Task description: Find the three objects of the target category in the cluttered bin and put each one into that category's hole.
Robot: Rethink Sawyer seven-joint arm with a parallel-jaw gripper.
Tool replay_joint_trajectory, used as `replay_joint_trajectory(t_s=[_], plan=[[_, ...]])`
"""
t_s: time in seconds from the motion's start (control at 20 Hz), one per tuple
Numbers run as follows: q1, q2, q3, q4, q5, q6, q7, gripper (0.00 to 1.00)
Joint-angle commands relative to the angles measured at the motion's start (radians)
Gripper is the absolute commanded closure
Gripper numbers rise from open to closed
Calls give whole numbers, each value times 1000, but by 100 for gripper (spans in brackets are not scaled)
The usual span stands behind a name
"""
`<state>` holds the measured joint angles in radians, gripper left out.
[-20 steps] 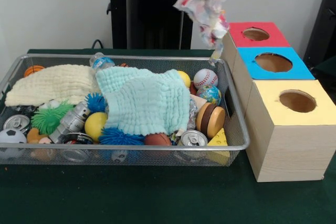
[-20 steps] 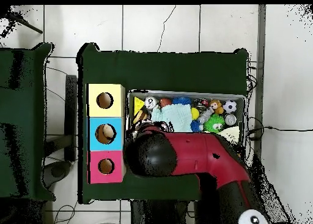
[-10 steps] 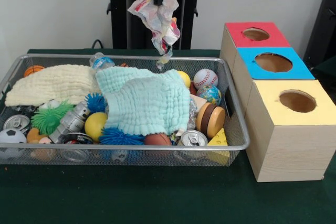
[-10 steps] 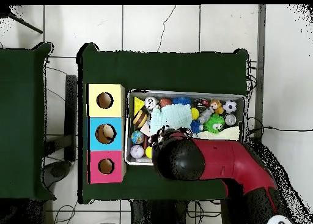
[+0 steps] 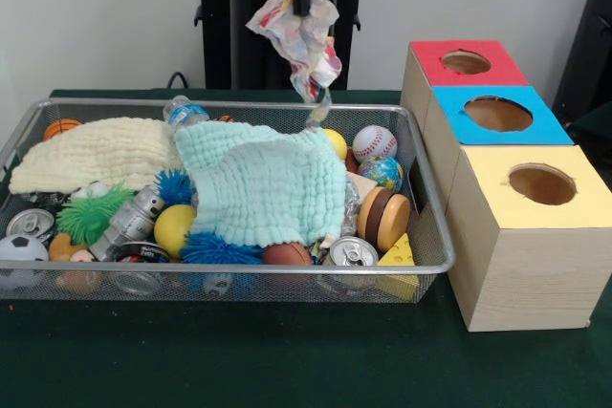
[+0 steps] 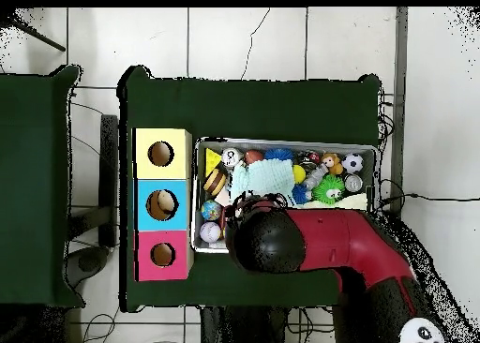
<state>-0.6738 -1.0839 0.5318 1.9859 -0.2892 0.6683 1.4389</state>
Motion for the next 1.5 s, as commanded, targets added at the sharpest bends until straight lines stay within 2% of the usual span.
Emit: replay_joint_trajectory(t_s=[0.05,0.85,1.5], plan=[[-10,23,77,50,-46,6,-99,100],[-31,6,94,71,-42,17,-95,100],[-24,15,96,57,-61,27,-74,100]])
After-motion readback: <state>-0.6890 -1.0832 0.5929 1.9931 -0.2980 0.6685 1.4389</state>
